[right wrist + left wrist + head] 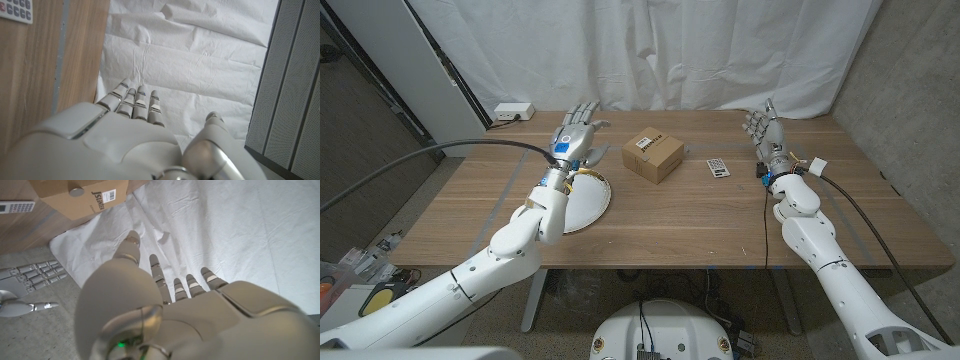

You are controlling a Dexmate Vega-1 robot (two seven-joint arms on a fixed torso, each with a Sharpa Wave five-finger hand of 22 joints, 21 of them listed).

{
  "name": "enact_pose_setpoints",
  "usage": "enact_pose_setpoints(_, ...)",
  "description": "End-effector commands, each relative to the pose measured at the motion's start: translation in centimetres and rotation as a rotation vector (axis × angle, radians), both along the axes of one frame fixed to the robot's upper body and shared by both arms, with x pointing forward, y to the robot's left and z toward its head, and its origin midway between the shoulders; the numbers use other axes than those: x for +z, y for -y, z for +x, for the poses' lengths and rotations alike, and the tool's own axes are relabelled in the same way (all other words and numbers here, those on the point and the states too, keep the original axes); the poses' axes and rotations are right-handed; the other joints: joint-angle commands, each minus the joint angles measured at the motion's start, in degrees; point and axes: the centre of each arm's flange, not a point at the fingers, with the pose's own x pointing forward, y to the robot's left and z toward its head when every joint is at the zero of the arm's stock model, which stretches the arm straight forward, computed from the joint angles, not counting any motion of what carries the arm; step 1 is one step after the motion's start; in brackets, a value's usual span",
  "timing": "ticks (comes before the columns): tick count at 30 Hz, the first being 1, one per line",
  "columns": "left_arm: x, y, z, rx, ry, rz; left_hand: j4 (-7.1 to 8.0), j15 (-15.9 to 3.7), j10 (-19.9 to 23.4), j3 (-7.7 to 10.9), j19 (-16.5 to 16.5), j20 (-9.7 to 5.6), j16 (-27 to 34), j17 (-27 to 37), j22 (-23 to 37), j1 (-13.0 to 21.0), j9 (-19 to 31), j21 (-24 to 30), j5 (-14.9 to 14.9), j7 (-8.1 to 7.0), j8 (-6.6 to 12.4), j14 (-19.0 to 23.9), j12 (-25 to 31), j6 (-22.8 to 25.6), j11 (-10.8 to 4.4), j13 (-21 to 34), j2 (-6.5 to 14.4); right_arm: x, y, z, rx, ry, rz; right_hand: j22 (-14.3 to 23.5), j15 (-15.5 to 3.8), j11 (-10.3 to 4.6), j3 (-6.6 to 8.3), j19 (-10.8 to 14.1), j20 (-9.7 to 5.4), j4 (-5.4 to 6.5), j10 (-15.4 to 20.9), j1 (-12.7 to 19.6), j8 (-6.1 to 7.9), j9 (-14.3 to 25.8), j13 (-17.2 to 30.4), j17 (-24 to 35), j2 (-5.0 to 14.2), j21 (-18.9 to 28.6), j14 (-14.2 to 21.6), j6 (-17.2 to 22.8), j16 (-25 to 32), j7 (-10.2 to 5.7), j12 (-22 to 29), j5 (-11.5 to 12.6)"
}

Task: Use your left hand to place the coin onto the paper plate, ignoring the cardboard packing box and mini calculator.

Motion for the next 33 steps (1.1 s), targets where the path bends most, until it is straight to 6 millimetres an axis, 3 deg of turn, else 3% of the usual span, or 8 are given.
enact_pose_setpoints(1, -0.3, 0.6, 0.8, 0.087, 0.038, 0.094, 0.1, -0.78, -0.04, -0.32, -0.2, -0.3, 0.05, 0.07, 0.17, 0.57, 0.17, -0.02, -0.08, -0.34, -0.25, -0.55, 0.09, 0.63, -0.8, 0.05, -0.16, 0.3, -0.3, 0.5, 0.004, -0.009, -0.005, 0.05, -0.09, -0.06, 0.04, 0.46, 0.12, -0.32, 0.46, -0.01, -0.06, 0.34, 0.13, 0.19, 0.43, 0.12, 0.4, 0.67, 0.11, 0.0, 0.43, -0.19)
enact_pose_setpoints(6, 0.4, 0.9, 0.8, 0.054, -0.011, 0.118, 0.32, -0.92, -1.13, -0.67, -0.91, -0.49, -0.13, 0.14, 0.16, 0.34, 0.16, -0.25, -0.03, -0.67, -0.66, -1.67, -0.25, 0.1, -1.16, 0.05, -0.36, 0.1, -0.4, 0.7, 0.011, -0.018, 0.0, 0.06, -0.06, -0.09, 0.01, 0.46, 0.11, -0.33, 0.5, -0.03, -0.07, 0.34, 0.14, 0.19, 0.43, 0.11, 0.41, 0.7, 0.1, -0.03, 0.42, -0.18)
enact_pose_setpoints(15, 1.6, 1.4, 0.3, 0.017, -0.116, 0.156, 0.92, -0.67, -2.82, -1.59, -2.14, -0.03, -0.23, 0.25, 0.14, -0.46, 0.15, -0.53, 0.17, -1.06, -1.54, -4.0, -0.48, -1.1, -0.52, 0.04, -0.79, -0.1, -0.4, 0.4, 0.009, -0.023, -0.005, 0.06, -0.09, -0.01, -0.04, 0.44, 0.14, -0.33, 0.61, -0.09, -0.11, 0.35, 0.14, 0.2, 0.44, 0.1, 0.38, 0.71, 0.08, -0.07, 0.41, -0.18)
enact_pose_setpoints(33, 1.4, 2.6, 1.2, 0.042, -0.188, 0.195, 0.66, -0.25, -3.88, -1.62, -2.72, 0.1, 0.07, 0.12, 0.14, 1.27, 0.24, -0.34, 0.21, -1.74, 0.02, -5.44, -0.24, 4.52, -0.59, -0.02, 0.32, -0.4, -0.8, 0.4, 0.023, -0.041, -0.015, 0.06, 0.0, -0.06, -0.14, 0.37, 0.18, -0.32, 0.63, -0.23, -0.15, 0.35, 0.16, 0.21, 0.44, 0.06, 0.43, 0.77, 0.08, -0.14, 0.34, -0.17)
